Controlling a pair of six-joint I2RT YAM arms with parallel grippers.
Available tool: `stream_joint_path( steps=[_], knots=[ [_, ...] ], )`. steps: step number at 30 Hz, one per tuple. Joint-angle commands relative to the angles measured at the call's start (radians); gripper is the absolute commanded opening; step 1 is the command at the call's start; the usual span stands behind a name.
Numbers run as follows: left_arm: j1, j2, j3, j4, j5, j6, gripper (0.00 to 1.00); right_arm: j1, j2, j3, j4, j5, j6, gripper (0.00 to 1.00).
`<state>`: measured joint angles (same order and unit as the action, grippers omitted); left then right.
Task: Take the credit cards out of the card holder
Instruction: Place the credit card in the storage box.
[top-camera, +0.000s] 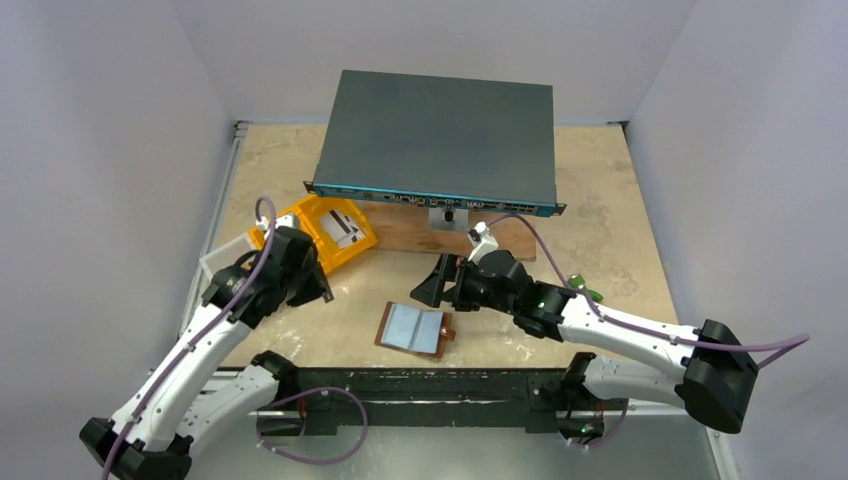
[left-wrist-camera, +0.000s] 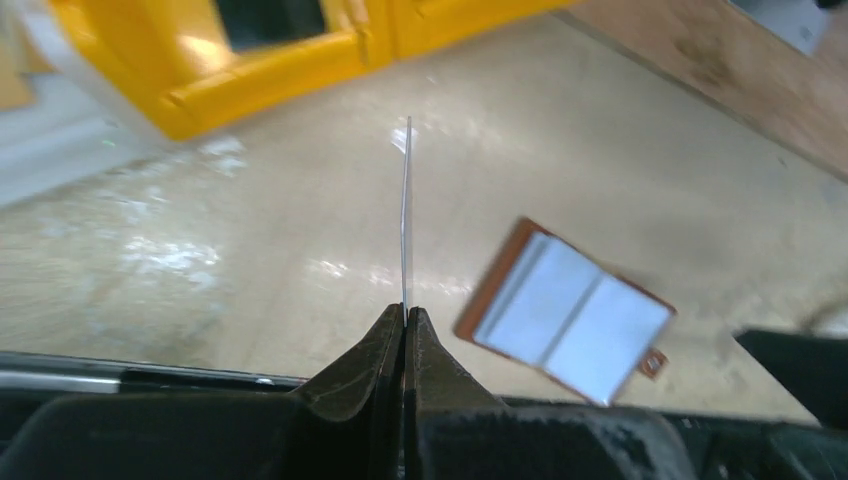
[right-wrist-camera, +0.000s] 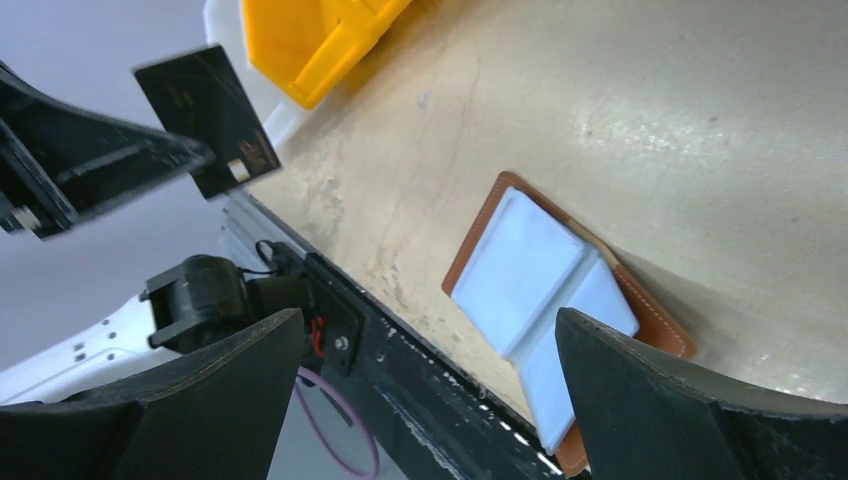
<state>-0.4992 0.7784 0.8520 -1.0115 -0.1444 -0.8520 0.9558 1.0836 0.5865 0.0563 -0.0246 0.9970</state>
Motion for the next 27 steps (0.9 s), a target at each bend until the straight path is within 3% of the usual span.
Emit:
stream_joint_path(
  steps=[1,7,14,20,27],
  knots=[
    [0.045,0.131,0.134,-0.130,-0.296,0.074,0.00,0.001,-0.027,0.090,-0.082,0.088,-0.111,0.99],
    [0.202,0.320,0.217,-0.032,-0.351,0.196,0.00,0.001,-0.050,0.121,-0.148,0.118,-0.171,0.99],
    [0.321,0.570,0.316,0.060,-0.292,0.286,0.00,0.001,-0.083,0.110,-0.165,0.108,-0.188,0.99],
    [0.415,0.670,0.328,0.089,-0.194,0.291,0.00,0.001,-0.115,0.088,-0.180,0.115,-0.180,0.99],
    [0.426,0.652,0.320,0.093,-0.141,0.301,0.26,0.001,-0.122,0.085,-0.180,0.121,-0.182,0.99]
  ],
)
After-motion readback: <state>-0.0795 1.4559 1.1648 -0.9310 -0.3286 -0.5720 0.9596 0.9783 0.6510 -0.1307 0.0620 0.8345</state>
